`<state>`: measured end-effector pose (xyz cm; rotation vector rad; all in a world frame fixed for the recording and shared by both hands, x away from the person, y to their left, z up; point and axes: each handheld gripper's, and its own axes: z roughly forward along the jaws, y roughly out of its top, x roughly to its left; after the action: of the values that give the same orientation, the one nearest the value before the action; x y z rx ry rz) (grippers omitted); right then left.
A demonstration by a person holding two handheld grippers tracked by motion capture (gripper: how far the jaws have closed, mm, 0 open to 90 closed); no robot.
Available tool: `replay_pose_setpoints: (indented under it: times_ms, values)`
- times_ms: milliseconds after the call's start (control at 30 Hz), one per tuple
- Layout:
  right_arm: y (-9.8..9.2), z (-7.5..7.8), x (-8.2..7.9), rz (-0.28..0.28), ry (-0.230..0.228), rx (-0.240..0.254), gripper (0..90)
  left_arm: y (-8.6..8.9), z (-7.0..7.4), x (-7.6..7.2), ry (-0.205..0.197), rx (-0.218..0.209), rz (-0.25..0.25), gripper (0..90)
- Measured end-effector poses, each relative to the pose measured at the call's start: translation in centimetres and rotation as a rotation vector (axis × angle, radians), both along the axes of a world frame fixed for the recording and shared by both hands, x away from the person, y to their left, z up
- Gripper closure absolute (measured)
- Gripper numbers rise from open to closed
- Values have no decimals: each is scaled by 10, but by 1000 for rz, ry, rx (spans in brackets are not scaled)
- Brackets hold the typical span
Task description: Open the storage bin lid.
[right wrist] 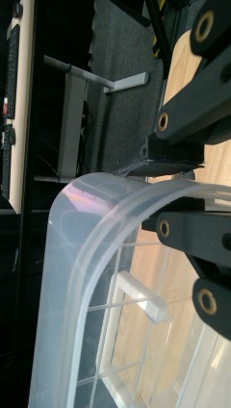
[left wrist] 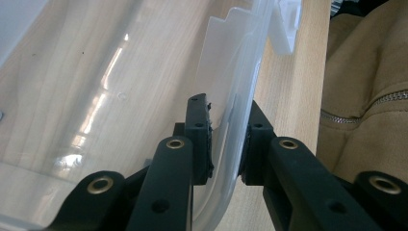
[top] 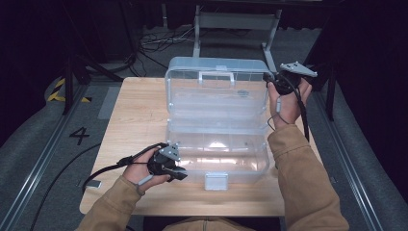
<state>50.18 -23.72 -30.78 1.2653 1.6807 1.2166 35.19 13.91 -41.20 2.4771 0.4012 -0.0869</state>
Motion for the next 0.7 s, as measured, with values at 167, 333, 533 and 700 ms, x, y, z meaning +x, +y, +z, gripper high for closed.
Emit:
replay_pose_setpoints:
  times_ms: [167, 333, 533, 700]
  values:
    - [0, 0, 5, 1, 14, -1, 798, 0, 0, 0, 6, 1, 6, 782]
    - [-1, -1, 13, 2, 33, 10, 799, 0, 0, 0, 9, 0, 6, 781]
    - [-2, -4, 21, 9, 39, 18, 798, 1, 0, 0, 10, -8, 11, 781]
    - [-3, -7, 26, 21, 39, 22, 794, 1, -1, 0, 15, -10, 16, 779]
